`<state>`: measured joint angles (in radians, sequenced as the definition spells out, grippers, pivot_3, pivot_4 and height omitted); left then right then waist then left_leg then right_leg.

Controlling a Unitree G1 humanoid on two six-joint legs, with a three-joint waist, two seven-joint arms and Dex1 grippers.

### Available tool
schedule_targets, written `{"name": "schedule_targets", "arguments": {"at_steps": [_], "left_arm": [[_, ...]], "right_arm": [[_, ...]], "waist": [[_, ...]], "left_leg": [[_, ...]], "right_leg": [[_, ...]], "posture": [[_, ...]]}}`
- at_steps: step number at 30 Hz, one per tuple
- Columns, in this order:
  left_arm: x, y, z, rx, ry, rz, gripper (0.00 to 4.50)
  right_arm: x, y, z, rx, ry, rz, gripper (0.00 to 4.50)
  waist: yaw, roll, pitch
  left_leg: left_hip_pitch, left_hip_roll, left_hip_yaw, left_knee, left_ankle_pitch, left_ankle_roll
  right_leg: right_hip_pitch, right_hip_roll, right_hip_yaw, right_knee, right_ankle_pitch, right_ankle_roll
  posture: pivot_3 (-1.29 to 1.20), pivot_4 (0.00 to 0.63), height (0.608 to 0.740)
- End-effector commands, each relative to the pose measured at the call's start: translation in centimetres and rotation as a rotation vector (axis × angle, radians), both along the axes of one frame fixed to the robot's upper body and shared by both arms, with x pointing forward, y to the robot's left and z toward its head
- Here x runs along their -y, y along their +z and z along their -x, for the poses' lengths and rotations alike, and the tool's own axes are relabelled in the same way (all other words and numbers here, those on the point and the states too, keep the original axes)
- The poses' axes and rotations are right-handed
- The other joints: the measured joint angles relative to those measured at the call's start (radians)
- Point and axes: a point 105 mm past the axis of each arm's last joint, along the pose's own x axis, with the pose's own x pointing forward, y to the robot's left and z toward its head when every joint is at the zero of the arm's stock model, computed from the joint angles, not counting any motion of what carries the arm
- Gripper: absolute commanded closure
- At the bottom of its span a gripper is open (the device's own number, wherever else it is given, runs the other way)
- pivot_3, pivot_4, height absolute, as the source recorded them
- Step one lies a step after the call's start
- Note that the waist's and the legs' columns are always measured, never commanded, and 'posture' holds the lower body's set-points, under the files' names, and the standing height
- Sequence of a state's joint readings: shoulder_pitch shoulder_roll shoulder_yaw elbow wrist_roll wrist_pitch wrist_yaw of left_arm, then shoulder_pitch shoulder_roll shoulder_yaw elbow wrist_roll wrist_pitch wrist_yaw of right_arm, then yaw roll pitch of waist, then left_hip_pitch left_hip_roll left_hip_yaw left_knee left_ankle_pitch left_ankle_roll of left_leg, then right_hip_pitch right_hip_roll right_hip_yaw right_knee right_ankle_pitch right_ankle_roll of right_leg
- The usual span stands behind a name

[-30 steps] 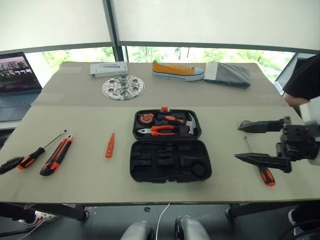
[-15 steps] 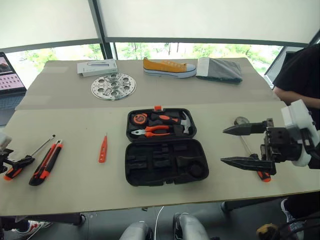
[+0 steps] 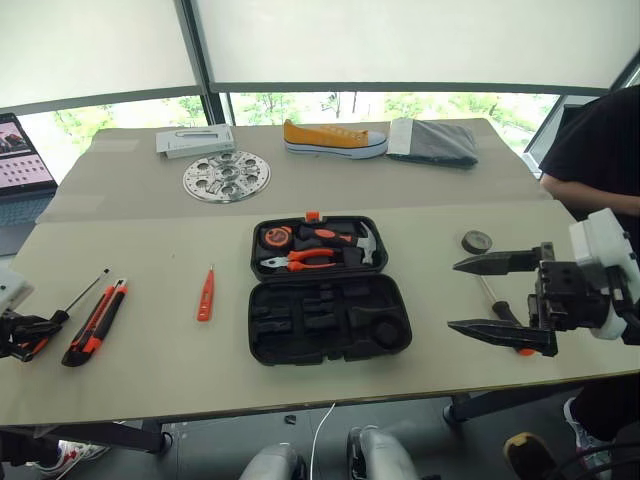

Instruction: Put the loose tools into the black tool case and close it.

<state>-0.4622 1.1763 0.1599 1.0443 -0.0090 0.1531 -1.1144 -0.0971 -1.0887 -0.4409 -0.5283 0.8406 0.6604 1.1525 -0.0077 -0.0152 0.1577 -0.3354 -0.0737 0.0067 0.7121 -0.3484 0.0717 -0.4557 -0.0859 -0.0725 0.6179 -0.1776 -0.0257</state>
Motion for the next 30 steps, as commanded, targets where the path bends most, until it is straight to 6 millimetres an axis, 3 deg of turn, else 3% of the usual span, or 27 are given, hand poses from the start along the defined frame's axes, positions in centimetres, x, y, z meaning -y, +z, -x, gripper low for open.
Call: {"name": "schedule_targets", "arguments": {"at_steps": [1,4,6,8,11,15,19,21,24,30], "left_arm": [[-0.3,4.3,-1.1,0.146,0.000,-0.012,3.89],[2.4,8.2,-3.4,0.270,-0.171,0.001,3.89],[6.0,10.7,-4.9,0.311,-0.363,0.016,3.90],[9.8,11.8,-6.0,0.320,-0.537,0.040,3.90],[15.5,12.1,-6.9,0.300,-0.774,0.082,3.90],[25.6,10.8,-7.2,0.220,-1.123,0.090,3.90],[32.0,9.2,-7.0,0.144,-1.269,0.129,3.90],[34.4,8.3,-6.5,0.087,-1.321,0.156,3.90],[36.4,6.8,-6.8,0.030,-1.327,0.135,3.90],[37.6,4.6,-9.4,0.022,-1.256,-0.012,3.90]], "right_arm": [[0.5,0.3,0.5,0.017,-0.012,0.006,0.00],[0.8,-0.2,0.9,-0.019,-0.016,0.012,0.00],[0.9,-0.4,1.0,-0.014,-0.031,0.018,0.00],[1.2,-0.7,1.0,-0.007,-0.061,0.022,0.00],[1.8,-1.3,1.1,-0.007,-0.106,0.030,0.00],[2.3,-2.0,1.9,-0.004,-0.157,0.046,0.00],[2.3,-2.5,2.5,0.003,-0.181,0.056,0.00],[2.5,-2.7,2.5,0.011,-0.203,0.059,0.00],[2.6,-2.8,2.3,0.025,-0.233,0.057,0.00],[2.4,-2.9,2.2,0.050,-0.267,0.044,0.00]], "waist": [[0.005,-0.001,0.000],[0.020,-0.005,0.002],[0.030,-0.006,0.003],[0.046,-0.008,0.003],[0.050,-0.005,0.003],[0.049,-0.004,0.003],[0.041,-0.005,0.003],[0.031,-0.005,0.003],[0.018,-0.005,0.003],[0.028,-0.005,0.003]], "left_leg": [[-0.001,0.000,0.000,0.000,0.000,0.000],[-0.002,0.000,0.000,0.001,0.000,0.000],[-0.003,0.000,0.000,0.003,0.000,0.001],[-0.006,0.000,-0.001,0.006,-0.001,0.002],[-0.011,-0.001,-0.002,0.013,-0.001,0.003],[-0.013,-0.002,-0.002,0.017,-0.002,0.004],[-0.014,-0.002,-0.003,0.019,-0.002,0.004],[-0.013,-0.002,-0.003,0.019,-0.001,0.004],[-0.011,0.000,-0.001,0.019,-0.001,0.003],[-0.011,0.002,-0.002,0.019,0.000,0.002]], "right_leg": [[-0.001,0.000,0.000,0.000,0.000,0.000],[-0.001,0.000,-0.001,-0.001,0.001,-0.001],[0.000,0.000,-0.001,-0.001,0.002,-0.001],[0.000,0.000,-0.002,-0.003,0.003,0.000],[0.000,-0.001,-0.002,-0.005,0.005,0.003],[0.000,-0.001,-0.002,-0.006,0.006,0.005],[0.000,0.000,-0.002,-0.005,0.007,0.005],[0.000,0.002,0.000,-0.004,0.007,0.004],[0.001,0.004,0.003,-0.003,0.007,0.003],[0.001,0.007,0.004,-0.003,0.008,0.002]], "posture": [[0.00,0.150,0.740],[0.00,0.150,0.740],[0.00,0.150,0.740],[0.00,0.150,0.740],[0.00,0.150,0.740],[0.00,0.150,0.740],[0.00,0.150,0.740],[0.00,0.150,0.740],[0.00,0.150,0.740],[0.00,0.150,0.740]]}}
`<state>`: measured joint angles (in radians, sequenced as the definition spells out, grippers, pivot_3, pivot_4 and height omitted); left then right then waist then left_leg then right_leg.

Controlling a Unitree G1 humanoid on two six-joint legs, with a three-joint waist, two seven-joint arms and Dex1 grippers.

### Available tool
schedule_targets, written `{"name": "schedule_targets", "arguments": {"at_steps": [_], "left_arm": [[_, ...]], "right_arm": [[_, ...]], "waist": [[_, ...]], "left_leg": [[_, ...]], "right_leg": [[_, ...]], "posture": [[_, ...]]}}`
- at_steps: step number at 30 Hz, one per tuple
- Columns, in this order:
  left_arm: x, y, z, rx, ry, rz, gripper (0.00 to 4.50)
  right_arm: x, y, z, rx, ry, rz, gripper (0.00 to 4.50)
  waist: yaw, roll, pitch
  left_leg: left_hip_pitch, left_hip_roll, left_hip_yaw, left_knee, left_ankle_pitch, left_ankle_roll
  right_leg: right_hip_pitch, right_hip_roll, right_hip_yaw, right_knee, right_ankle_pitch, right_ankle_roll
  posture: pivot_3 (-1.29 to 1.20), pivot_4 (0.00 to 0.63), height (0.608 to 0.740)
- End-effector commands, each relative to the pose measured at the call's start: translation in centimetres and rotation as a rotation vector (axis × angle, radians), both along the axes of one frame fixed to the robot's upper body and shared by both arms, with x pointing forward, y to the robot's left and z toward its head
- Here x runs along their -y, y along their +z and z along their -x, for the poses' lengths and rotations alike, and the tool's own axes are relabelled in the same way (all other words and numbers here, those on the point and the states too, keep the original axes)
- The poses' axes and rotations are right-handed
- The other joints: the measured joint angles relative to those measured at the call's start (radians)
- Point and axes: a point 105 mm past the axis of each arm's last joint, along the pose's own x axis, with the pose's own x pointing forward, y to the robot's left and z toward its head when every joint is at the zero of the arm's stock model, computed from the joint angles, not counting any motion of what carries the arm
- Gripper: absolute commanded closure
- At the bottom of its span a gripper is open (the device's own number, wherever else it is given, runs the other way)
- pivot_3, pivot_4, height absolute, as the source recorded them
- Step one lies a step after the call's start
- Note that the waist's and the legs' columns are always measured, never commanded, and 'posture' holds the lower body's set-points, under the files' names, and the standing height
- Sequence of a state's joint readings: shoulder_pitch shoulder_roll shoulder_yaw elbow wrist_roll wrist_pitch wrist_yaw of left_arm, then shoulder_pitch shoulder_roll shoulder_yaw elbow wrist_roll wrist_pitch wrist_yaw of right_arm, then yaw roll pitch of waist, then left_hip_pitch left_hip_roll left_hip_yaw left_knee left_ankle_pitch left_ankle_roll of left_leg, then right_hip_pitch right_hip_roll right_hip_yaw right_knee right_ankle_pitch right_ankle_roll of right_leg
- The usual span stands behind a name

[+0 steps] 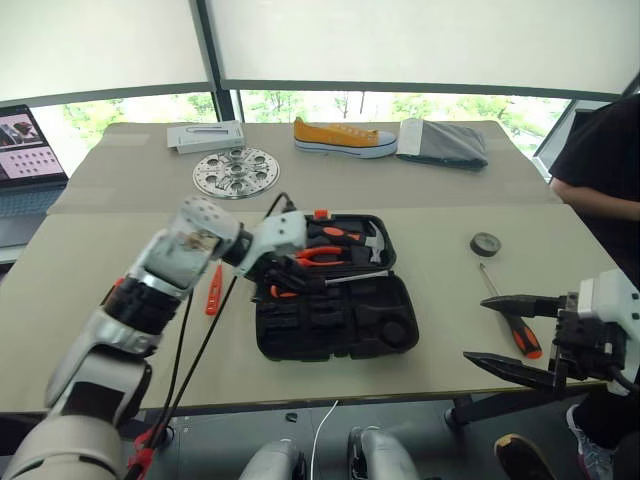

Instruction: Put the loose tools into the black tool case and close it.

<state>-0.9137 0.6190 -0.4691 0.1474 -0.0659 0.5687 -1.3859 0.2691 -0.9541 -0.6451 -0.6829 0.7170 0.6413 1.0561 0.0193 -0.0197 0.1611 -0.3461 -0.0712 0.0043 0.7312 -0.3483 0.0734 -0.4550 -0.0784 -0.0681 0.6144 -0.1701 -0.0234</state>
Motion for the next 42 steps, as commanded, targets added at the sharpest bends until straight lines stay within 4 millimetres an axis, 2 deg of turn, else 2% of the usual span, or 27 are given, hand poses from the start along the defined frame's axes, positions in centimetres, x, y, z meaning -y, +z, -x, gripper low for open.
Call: {"name": "schedule_targets", "arguments": {"at_steps": [1,9,13,20,22,27,28,29,33,36,39,42], "left_arm": [[0.2,0.7,-2.4,0.135,0.045,-0.072,3.90],[0.4,0.2,-3.1,0.160,0.004,-0.123,3.90],[1.1,0.2,-2.4,0.125,-0.047,-0.107,3.90],[1.2,0.6,-2.7,0.157,-0.032,-0.108,3.90],[1.3,1.2,-2.6,0.158,-0.033,-0.086,2.93],[1.6,3.1,-2.0,0.167,-0.049,-0.016,1.30],[1.7,3.5,-2.0,0.171,-0.048,0.000,0.81],[1.8,3.9,-1.9,0.172,-0.050,0.018,0.60],[2.3,4.5,-1.6,0.153,-0.049,0.075,0.60],[2.6,2.5,-1.4,0.141,-0.074,0.057,1.32],[2.5,1.1,-1.5,0.147,-0.081,0.034,2.43],[2.5,0.7,-1.9,0.163,-0.073,0.036,3.52]], "right_arm": [[-0.2,0.9,-0.1,0.075,-0.020,0.008,0.00],[-0.3,0.9,-0.2,0.091,-0.041,0.002,0.00],[-0.4,0.9,-0.4,0.098,-0.046,-0.002,0.00],[-0.7,1.0,-0.6,0.108,-0.047,-0.012,0.00],[-0.8,1.0,-0.6,0.108,-0.046,-0.015,0.00],[-0.8,1.1,-0.5,0.109,-0.044,-0.020,0.00],[-0.8,1.1,-0.5,0.108,-0.044,-0.021,0.00],[-0.8,1.1,-0.5,0.108,-0.044,-0.021,0.00],[-0.8,1.2,-0.6,0.107,-0.043,-0.022,0.00],[-1.0,1.3,-0.7,0.111,-0.042,-0.024,0.00],[-1.0,1.3,-0.8,0.114,-0.046,-0.025,0.00],[-0.9,1.3,-0.8,0.115,-0.053,-0.026,0.00]], "waist": [[0.003,0.000,0.000],[0.013,0.000,0.000],[0.020,0.000,0.000],[0.022,0.000,0.000],[0.022,0.000,0.000],[0.021,0.000,0.000],[0.021,0.000,0.000],[0.021,0.000,0.000],[0.021,0.000,0.000],[0.022,0.000,0.000],[0.021,0.000,0.000],[0.021,0.000,0.000]], "left_leg": [[-0.001,0.000,0.000,0.000,0.000,0.000],[-0.002,0.000,0.000,0.000,0.000,0.001],[-0.002,0.000,0.000,0.000,0.001,0.002],[-0.004,0.000,0.000,0.000,0.001,0.003],[-0.004,0.000,0.000,0.000,0.001,0.003],[-0.004,0.000,0.000,0.001,0.001,0.003],[-0.004,0.000,0.000,0.001,0.001,0.003],[-0.004,0.000,0.000,0.001,0.001,0.003],[-0.004,0.000,0.000,0.001,0.001,0.003],[-0.004,0.000,0.000,0.001,0.001,0.003],[-0.003,0.000,0.000,0.001,0.001,0.003],[-0.003,0.000,0.000,0.001,0.001,0.003]], "right_leg": [[0.000,0.000,0.000,0.000,0.000,0.000],[-0.002,0.000,0.000,-0.001,0.000,0.000],[-0.001,0.000,0.000,-0.001,0.001,-0.001],[-0.002,0.000,0.000,-0.001,0.001,-0.001],[-0.002,0.000,0.000,-0.001,0.001,-0.001],[-0.002,0.000,0.000,-0.001,0.001,-0.001],[-0.002,0.000,0.000,-0.001,0.001,-0.001],[-0.002,0.000,0.000,-0.001,0.001,-0.001],[-0.002,0.000,0.000,-0.001,0.001,-0.001],[-0.002,0.000,0.000,-0.001,0.001,-0.001],[-0.001,0.000,0.000,-0.001,0.001,-0.001],[-0.002,0.000,0.000,-0.001,0.001,-0.001]], "posture": [[0.00,0.150,0.740],[0.00,0.150,0.740],[0.00,0.150,0.740],[0.00,0.150,0.740],[0.00,0.150,0.740],[0.00,0.150,0.740],[0.00,0.150,0.740],[0.00,0.150,0.740],[0.00,0.150,0.740],[0.00,0.150,0.740],[0.00,0.150,0.740],[0.00,0.150,0.740]]}}
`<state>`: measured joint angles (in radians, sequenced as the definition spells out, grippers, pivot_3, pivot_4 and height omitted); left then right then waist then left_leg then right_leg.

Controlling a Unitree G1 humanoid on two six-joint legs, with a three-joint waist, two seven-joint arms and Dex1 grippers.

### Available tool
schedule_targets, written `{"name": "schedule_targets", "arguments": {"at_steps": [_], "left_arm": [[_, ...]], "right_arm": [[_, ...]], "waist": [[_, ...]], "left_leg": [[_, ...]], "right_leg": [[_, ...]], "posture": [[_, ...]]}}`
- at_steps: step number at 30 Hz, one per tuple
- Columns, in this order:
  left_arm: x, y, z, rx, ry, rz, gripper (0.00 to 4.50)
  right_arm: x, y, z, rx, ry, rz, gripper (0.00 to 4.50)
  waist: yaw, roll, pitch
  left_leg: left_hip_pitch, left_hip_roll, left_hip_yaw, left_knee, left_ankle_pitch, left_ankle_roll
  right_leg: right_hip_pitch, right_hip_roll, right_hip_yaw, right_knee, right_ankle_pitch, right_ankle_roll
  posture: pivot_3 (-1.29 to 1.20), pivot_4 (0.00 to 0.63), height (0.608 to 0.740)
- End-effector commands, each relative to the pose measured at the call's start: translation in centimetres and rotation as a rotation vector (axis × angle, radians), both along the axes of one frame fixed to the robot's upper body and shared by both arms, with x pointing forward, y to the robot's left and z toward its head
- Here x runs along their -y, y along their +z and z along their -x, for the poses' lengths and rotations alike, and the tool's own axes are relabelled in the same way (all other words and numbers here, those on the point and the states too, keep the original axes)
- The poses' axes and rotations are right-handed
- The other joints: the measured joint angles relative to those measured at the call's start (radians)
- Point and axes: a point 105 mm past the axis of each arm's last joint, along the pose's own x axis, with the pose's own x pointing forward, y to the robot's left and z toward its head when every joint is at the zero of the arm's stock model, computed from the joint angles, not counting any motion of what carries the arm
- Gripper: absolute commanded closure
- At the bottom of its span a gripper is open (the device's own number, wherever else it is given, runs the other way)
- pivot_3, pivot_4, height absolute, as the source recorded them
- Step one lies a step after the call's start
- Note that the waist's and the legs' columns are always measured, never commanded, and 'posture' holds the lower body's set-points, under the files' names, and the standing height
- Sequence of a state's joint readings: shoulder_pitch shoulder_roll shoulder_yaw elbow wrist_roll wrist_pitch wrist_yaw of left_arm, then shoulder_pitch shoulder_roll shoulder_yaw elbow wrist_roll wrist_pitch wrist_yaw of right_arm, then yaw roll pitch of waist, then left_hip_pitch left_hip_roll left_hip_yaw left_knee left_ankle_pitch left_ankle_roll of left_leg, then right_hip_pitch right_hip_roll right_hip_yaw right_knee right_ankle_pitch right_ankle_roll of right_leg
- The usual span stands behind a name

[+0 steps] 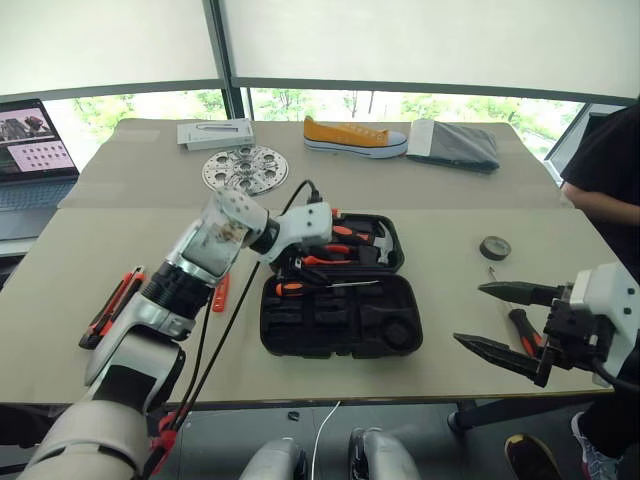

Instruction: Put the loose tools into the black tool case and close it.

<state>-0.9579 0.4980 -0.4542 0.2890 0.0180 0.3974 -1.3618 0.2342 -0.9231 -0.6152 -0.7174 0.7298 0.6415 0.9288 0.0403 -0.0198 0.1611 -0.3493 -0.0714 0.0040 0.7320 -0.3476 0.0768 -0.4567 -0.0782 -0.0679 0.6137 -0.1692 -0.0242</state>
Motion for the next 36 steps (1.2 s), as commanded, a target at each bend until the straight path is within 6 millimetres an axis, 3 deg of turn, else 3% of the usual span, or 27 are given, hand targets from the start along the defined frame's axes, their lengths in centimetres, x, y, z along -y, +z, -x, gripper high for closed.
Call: {"name": "schedule_targets", "arguments": {"at_steps": [1,3,10,14,20,22,24,27,28,30,32,36], "left_arm": [[0.1,0.5,-0.5,0.064,-0.004,0.010,3.85],[-0.3,0.0,-0.6,0.061,0.001,0.000,4.49],[-1.7,-2.3,-0.2,0.076,-0.048,-0.128,4.49],[-0.9,-3.1,-1.6,0.127,0.005,-0.128,4.49],[-0.6,-4.0,-1.9,0.146,-0.008,-0.145,4.49],[-0.4,-3.6,-2.0,0.152,-0.006,-0.123,4.49],[0.0,-1.2,-2.1,0.126,0.027,0.005,4.49],[-0.1,4.1,-1.3,0.033,0.062,0.316,4.49],[-0.7,5.9,-0.6,0.013,0.054,0.417,3.97],[-3.1,8.1,0.6,-0.002,0.072,0.543,3.43],[-5.3,8.4,2.5,-0.088,0.070,0.575,2.63],[-6.9,8.1,5.6,-0.236,0.025,0.582,1.12]], "right_arm": [[-0.3,0.7,0.1,0.038,0.008,0.007,0.00],[-0.4,0.6,0.1,0.036,0.006,0.005,0.00],[-0.5,0.4,0.0,0.029,0.002,-0.004,0.00],[-0.7,0.4,0.0,0.028,0.003,-0.007,0.00],[-0.7,0.5,0.0,0.027,0.003,-0.008,0.00],[-0.6,0.5,0.0,0.027,0.001,-0.008,0.00],[-0.2,0.4,0.0,0.028,-0.026,-0.005,0.00],[0.8,0.2,-0.1,0.015,-0.102,-0.003,0.00],[1.5,-0.1,-0.1,0.001,-0.142,-0.005,0.00],[3.3,-0.9,-0.1,-0.025,-0.246,-0.006,0.00],[5.3,-1.8,0.0,-0.057,-0.353,-0.021,0.00],[8.9,-2.9,0.0,-0.100,-0.515,-0.047,0.00]], "waist": [[0.000,0.000,0.000],[0.000,0.000,0.000],[0.000,0.000,0.000],[0.006,0.001,-0.001],[0.025,0.002,-0.001],[0.026,0.002,-0.001],[0.026,0.002,-0.001],[0.020,0.002,-0.001],[0.017,0.002,-0.001],[0.007,0.002,-0.001],[-0.005,0.004,-0.002],[-0.025,0.006,-0.003]], "left_leg": [[0.000,0.000,0.000,0.000,0.000,0.000],[0.000,0.000,0.000,0.000,0.000,0.000],[0.000,0.000,0.000,0.000,0.000,0.000],[0.001,0.000,0.000,0.000,0.000,0.000],[0.002,0.000,0.000,0.002,-0.001,0.003],[0.003,0.000,0.000,0.003,-0.001,0.004],[0.006,0.000,0.000,0.004,-0.002,0.006],[0.004,0.000,0.000,0.004,-0.002,0.007],[0.000,0.000,0.000,0.005,-0.002,0.007],[-0.005,0.000,0.000,0.007,-0.001,0.006],[-0.004,0.000,-0.001,0.004,-0.001,0.005],[0.002,-0.002,-0.001,-0.001,-0.002,0.005]], "right_leg": [[0.000,0.000,0.000,0.000,0.000,0.000],[0.000,0.000,0.000,0.000,0.000,0.000],[0.000,0.000,0.000,0.000,0.000,0.000],[0.001,-0.001,0.000,0.000,0.000,0.000],[0.006,-0.002,0.000,-0.001,0.002,0.003],[0.008,-0.002,0.000,-0.002,0.002,0.003],[0.011,-0.002,0.000,-0.002,0.002,0.004],[0.009,-0.002,0.000,-0.002,0.002,0.004],[0.004,-0.001,0.000,-0.002,0.002,0.004],[-0.002,0.000,0.000,0.002,0.002,0.003],[-0.002,0.001,0.000,0.000,0.002,0.002],[0.001,0.002,0.000,-0.003,0.002,0.002]], "posture": [[0.00,0.150,0.740],[0.00,0.150,0.740],[0.00,0.150,0.740],[0.00,0.150,0.740],[0.00,0.150,0.740],[0.00,0.150,0.740],[0.00,0.150,0.740],[0.00,0.150,0.740],[0.00,0.150,0.740],[0.00,0.150,0.740],[0.00,0.150,0.740],[0.00,0.150,0.740]]}}
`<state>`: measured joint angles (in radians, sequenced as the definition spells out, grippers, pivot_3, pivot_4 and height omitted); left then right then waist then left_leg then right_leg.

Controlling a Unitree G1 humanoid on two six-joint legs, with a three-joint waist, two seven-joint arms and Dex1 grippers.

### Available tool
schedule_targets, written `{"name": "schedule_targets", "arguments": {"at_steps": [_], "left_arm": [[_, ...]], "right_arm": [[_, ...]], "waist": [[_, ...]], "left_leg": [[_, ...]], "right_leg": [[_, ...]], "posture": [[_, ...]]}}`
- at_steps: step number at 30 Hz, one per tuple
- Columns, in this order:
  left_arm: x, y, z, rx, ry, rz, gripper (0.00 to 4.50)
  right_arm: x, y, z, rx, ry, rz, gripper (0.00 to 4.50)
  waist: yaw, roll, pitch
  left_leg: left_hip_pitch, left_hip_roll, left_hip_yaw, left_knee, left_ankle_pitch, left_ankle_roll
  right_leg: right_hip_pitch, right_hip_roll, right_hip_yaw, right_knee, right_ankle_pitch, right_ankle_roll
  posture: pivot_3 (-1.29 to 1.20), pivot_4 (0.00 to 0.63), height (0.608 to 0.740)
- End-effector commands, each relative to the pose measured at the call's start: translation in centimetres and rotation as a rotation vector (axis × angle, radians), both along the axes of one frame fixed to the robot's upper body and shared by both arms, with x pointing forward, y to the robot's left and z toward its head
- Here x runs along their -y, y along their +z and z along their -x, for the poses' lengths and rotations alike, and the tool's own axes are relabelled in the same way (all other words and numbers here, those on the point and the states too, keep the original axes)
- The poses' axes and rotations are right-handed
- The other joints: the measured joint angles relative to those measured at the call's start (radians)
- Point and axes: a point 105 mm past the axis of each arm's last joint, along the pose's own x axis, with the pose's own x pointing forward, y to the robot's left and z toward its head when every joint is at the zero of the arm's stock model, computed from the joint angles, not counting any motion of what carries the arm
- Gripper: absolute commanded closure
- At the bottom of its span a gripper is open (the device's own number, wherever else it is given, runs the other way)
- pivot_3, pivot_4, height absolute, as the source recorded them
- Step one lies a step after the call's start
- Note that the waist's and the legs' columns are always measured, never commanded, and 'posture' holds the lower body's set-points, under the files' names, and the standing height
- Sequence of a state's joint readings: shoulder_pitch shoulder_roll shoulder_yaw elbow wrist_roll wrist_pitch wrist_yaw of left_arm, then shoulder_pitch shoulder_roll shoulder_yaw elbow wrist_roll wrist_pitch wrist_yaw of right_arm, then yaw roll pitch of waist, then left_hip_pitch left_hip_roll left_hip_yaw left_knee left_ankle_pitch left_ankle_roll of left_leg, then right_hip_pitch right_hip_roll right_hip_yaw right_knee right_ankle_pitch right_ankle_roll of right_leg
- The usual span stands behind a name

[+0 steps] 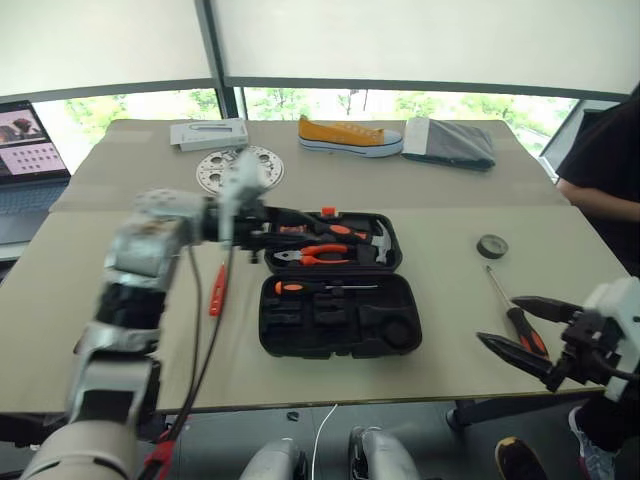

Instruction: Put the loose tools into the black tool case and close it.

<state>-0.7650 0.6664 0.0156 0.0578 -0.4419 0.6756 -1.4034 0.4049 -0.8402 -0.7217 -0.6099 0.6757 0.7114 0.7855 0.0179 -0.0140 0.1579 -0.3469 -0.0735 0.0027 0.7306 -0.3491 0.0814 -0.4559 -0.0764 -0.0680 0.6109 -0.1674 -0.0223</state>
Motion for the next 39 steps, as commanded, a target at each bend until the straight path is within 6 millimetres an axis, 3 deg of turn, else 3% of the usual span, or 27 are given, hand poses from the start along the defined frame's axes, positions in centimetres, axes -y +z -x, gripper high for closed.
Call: {"name": "schedule_targets", "arguments": {"at_steps": [1,3,6,9,12,13,18,22,26,29,30,33,36,39], "left_arm": [[-0.1,0.7,3.2,-0.061,-0.124,0.040,0.78],[-0.7,-0.2,4.3,-0.082,-0.148,0.006,0.08],[-1.2,-1.8,5.6,-0.083,-0.168,-0.076,0.08],[-1.6,-2.3,6.0,-0.067,-0.146,-0.099,0.08],[-2.0,-1.9,5.7,0.009,-0.070,-0.076,0.08],[-2.3,-1.7,5.6,0.025,-0.042,-0.067,0.08],[-2.3,-1.2,5.9,0.029,0.039,-0.032,0.08],[-1.8,-1.0,6.3,0.014,-0.013,-0.033,0.00],[-1.8,-1.2,6.2,-0.018,-0.041,-0.049,0.00],[-2.4,-1.6,6.4,-0.019,-0.053,-0.092,0.00],[-2.6,-1.8,6.4,-0.021,-0.052,-0.099,0.00],[-3.4,-1.9,6.8,-0.048,-0.043,-0.118,0.00],[-4.7,-2.7,7.1,-0.052,-0.028,-0.173,0.00],[-4.9,-2.9,7.0,-0.041,-0.018,-0.187,0.00]], "right_arm": [[3.4,0.1,-0.2,0.011,-0.153,0.010,0.00],[4.8,-0.8,-0.3,-0.013,-0.214,0.001,0.00],[6.0,-2.0,-1.0,-0.041,-0.267,-0.012,0.00],[6.0,-3.6,-2.3,-0.079,-0.268,-0.018,0.00],[6.7,-5.4,-3.6,-0.105,-0.327,0.009,0.00],[6.7,-5.9,-4.0,-0.110,-0.344,-0.002,0.00],[5.7,-7.5,-4.9,-0.142,-0.333,-0.016,0.00],[5.0,-7.8,-5.2,-0.159,-0.287,-0.020,1.04],[6.0,-8.2,-5.7,-0.135,-0.340,-0.028,2.42],[6.2,-7.4,-6.1,-0.093,-0.364,-0.057,3.44],[6.3,-7.2,-6.2,-0.078,-0.366,-0.054,3.46],[5.3,-3.6,-7.5,0.048,-0.273,-0.057,3.46],[0.1,0.7,-7.8,0.137,0.092,0.047,3.46],[-3.9,1.9,-7.8,0.134,0.356,0.132,3.46]], "waist": [[-0.001,0.000,0.000],[0.001,0.000,0.001],[-0.001,0.002,0.002],[-0.005,0.003,0.002],[-0.005,0.003,0.002],[-0.005,0.003,0.002],[0.000,0.004,0.001],[-0.001,0.004,0.001],[-0.006,0.004,0.001],[-0.007,0.004,0.001],[-0.009,0.004,0.001],[-0.011,0.005,0.002],[-0.019,0.015,0.008],[-0.020,0.015,0.010]], "left_leg": [[0.001,0.000,0.000,0.000,0.000,-0.001],[0.004,-0.001,0.000,0.000,0.001,-0.004],[0.017,0.000,0.000,-0.003,-0.003,-0.014],[0.018,0.001,0.000,-0.005,-0.003,-0.014],[0.018,0.001,0.000,-0.006,-0.002,-0.014],[0.017,0.001,0.000,-0.006,-0.001,-0.013],[0.016,0.001,0.000,-0.009,0.002,-0.007],[0.016,0.001,-0.001,-0.010,0.002,-0.007],[0.017,0.001,-0.001,-0.010,0.001,-0.009],[0.018,0.001,-0.001,-0.011,0.001,-0.010],[0.019,0.001,-0.001,-0.011,0.001,-0.010],[0.019,0.001,0.000,-0.013,0.001,-0.010],[0.019,0.001,0.001,-0.014,0.002,-0.010],[0.019,0.001,0.003,-0.017,0.003,-0.010]], "right_leg": [[0.001,0.000,0.000,-0.001,0.000,0.000],[0.006,-0.001,0.001,-0.001,0.000,0.001],[0.019,-0.001,0.005,-0.001,-0.008,0.008],[0.018,-0.001,0.006,0.000,-0.009,0.009],[0.017,-0.001,0.006,0.001,-0.009,0.008],[0.016,-0.001,0.006,0.001,-0.005,0.001],[0.014,-0.001,0.006,0.000,-0.004,-0.001],[0.014,-0.001,0.006,-0.001,-0.004,-0.001],[0.015,0.000,0.006,-0.001,-0.005,-0.001],[0.015,0.000,0.007,-0.001,-0.005,-0.001],[0.015,0.000,0.007,-0.001,-0.005,-0.001],[0.015,0.000,0.007,-0.001,-0.005,-0.001],[0.014,0.001,0.008,-0.001,-0.005,-0.001],[0.012,0.001,0.010,-0.001,-0.006,-0.002]], "posture": [[0.00,0.150,0.740],[0.00,0.150,0.740],[0.00,0.150,0.740],[0.00,0.150,0.740],[0.00,0.150,0.740],[0.00,0.150,0.740],[0.00,0.150,0.740],[0.00,0.150,0.740],[0.00,0.150,0.740],[0.00,0.150,0.740],[0.00,0.150,0.740],[0.00,0.150,0.740],[0.00,0.150,0.740],[0.00,0.150,0.740]]}}
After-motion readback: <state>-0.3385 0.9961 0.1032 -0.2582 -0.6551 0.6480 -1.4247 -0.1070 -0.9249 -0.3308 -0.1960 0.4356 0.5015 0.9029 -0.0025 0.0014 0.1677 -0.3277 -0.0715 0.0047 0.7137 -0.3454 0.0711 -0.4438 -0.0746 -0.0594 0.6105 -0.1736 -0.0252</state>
